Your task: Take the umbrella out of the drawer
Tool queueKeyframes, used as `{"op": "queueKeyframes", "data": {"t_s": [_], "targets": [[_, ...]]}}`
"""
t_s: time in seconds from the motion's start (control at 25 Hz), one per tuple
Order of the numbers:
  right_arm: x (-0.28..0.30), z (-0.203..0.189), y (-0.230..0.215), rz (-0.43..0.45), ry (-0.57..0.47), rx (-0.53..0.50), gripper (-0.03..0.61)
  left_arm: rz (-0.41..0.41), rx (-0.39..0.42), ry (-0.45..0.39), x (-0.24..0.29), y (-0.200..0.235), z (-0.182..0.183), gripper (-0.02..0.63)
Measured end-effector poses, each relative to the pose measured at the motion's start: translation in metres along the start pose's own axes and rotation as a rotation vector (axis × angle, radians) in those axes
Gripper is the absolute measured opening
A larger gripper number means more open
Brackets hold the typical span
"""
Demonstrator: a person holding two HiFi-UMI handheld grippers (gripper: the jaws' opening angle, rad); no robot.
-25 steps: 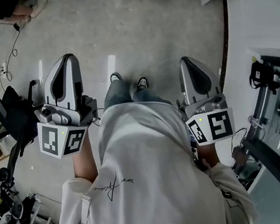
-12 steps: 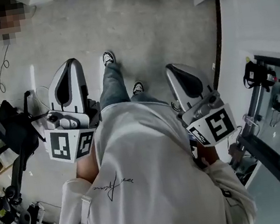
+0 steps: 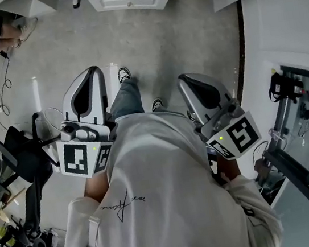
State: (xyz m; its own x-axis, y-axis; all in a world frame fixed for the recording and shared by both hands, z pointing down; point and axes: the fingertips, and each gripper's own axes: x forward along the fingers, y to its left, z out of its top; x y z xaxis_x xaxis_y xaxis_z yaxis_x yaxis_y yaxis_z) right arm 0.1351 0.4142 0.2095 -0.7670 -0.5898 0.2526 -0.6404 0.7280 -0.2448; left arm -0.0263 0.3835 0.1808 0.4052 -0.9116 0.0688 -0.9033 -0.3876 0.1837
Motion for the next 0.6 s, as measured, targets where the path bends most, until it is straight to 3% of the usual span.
{"op": "queueKeyframes", "data": {"t_s": [0.16,0.36,0.6], "targets": [[0.031,0.006,0.001,0.016,0.023,0.016,0.025,-0.013,0.003,0.004,0.016,0.025,0.008,0.017],[0.063,0.019,-0.007,-0.025,0.017,0.002,0.025,-0.06,0.005,0.006,0.034,0.049,0.014,0.017],[0.096,0.036,0.003,0.007,0.002,0.001,0.025,-0.109,0.0,-0.018,0.049,0.077,0.02,0.017]]}}
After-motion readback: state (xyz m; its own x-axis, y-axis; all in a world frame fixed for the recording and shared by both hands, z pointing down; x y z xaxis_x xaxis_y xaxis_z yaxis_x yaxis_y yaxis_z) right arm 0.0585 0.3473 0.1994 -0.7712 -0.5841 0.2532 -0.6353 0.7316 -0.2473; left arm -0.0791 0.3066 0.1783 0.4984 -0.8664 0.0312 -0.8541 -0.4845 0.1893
